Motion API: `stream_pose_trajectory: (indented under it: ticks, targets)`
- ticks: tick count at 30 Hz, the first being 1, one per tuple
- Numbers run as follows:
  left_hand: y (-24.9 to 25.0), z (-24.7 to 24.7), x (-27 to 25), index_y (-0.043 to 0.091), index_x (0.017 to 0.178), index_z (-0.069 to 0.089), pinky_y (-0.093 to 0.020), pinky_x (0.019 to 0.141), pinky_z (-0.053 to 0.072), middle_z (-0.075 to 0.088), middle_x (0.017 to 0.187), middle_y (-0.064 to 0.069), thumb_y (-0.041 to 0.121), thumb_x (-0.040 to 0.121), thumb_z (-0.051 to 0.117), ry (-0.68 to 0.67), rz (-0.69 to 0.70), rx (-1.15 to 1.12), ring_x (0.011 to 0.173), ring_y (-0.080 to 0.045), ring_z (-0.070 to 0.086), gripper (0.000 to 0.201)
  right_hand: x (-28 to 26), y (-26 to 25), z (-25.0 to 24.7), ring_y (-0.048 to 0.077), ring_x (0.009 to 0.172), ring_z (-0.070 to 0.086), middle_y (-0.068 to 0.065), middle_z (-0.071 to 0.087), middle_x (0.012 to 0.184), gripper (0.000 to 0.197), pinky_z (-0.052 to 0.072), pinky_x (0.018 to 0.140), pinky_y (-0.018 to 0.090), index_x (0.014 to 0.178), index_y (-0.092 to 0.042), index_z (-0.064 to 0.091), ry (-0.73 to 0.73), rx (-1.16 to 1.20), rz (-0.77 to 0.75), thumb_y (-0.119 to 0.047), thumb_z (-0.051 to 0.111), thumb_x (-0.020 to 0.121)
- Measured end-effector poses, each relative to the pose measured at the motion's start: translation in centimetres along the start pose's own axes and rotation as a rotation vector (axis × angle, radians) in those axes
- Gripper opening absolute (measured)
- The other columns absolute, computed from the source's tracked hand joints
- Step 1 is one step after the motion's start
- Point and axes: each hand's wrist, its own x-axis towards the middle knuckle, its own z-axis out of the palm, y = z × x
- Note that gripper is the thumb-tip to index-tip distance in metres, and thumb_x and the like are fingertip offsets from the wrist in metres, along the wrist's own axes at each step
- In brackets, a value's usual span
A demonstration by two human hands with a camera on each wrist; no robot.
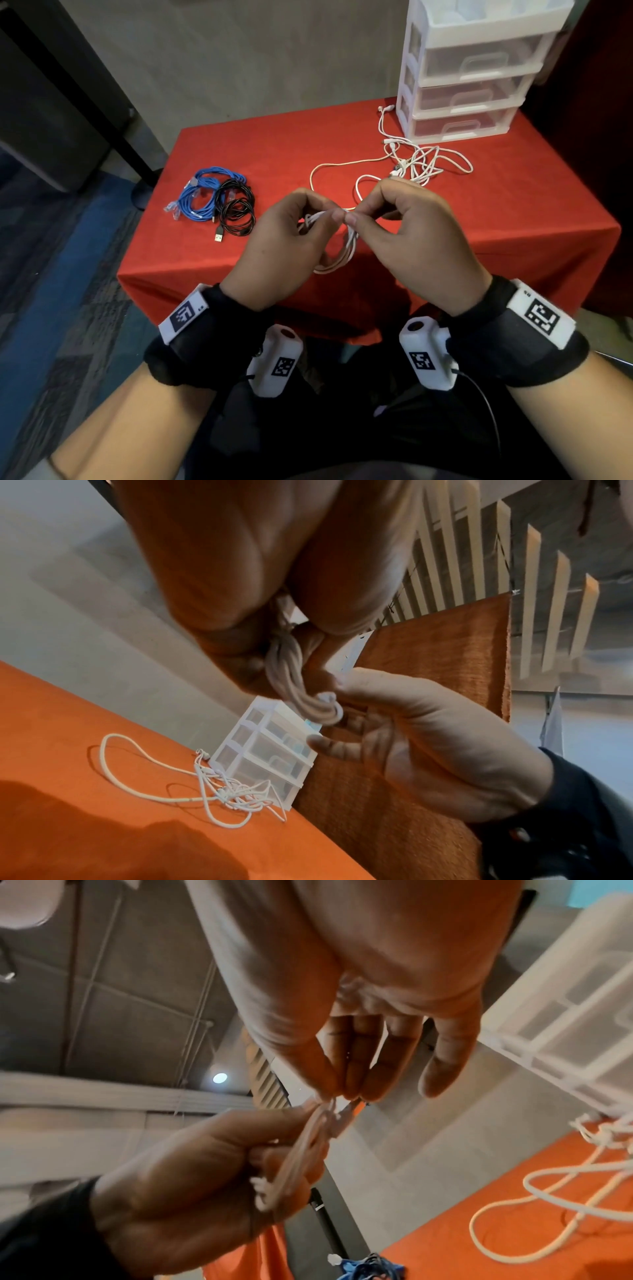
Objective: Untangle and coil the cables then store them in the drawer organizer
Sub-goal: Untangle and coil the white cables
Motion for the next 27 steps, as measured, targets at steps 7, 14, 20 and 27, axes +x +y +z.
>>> stream_pose_trajectory:
  ticks: [7, 14, 20, 27]
  targets:
    - [-0.5, 0.6, -0.1, 0.007, 0.095, 0.066, -0.030, 0.055, 0.044, 0.063, 0.072, 0.004, 0.027, 0.099, 0.064, 0.134, -0.119, -0.252, 0.051, -0.010, 0.051, 0.021, -0.8, -0.1, 0.6, 0.012, 0.087, 0.068, -0.005, 0.073, 0.087, 0.011, 0.054, 0.078, 0.038, 0.087, -0.014, 0.077, 0.006, 0.060, -0.011, -0.017, 0.070, 0.095]
    - [0.0, 0.6, -0.3, 0.016, 0.087, 0.062, -0.028, 0.049, 0.039, 0.062, 0.068, -0.002, 0.032, 0.096, 0.066, 0.072, -0.124, -0.337, 0.049, -0.011, 0.046, 0.018, 0.4, 0.1, -0.2, 0.023, 0.093, 0.062, 0.016, 0.072, 0.100, 0.018, 0.044, 0.085, 0.040, 0.108, -0.001, 0.067, -0.212, 0.708, 0.464, -0.009, 0.071, 0.092]
    - [0.6, 0.3, -0.4, 0.016, 0.080, 0.053, -0.018, 0.040, 0.033, 0.055, 0.063, -0.001, 0.032, 0.093, 0.064, -0.017, -0.202, -0.483, 0.044, -0.007, 0.034, 0.023, 1.0, -0.4, -0.8, 0.034, 0.098, 0.059, 0.033, 0.065, 0.104, 0.023, 0.041, 0.089, 0.047, 0.103, -0.005, 0.068, -0.335, 0.724, 0.473, -0.015, 0.077, 0.085]
    - [1.4, -0.7, -0.5, 0.009, 0.094, 0.053, -0.014, 0.039, 0.026, 0.057, 0.069, -0.002, 0.037, 0.089, 0.058, -0.260, -0.274, -0.578, 0.045, -0.004, 0.027, 0.029, 1.6, -0.5, -2.3, 0.034, 0.096, 0.054, 0.024, 0.062, 0.100, 0.023, 0.044, 0.085, 0.044, 0.103, 0.001, 0.066, -0.403, 0.734, 0.534, -0.016, 0.066, 0.087]
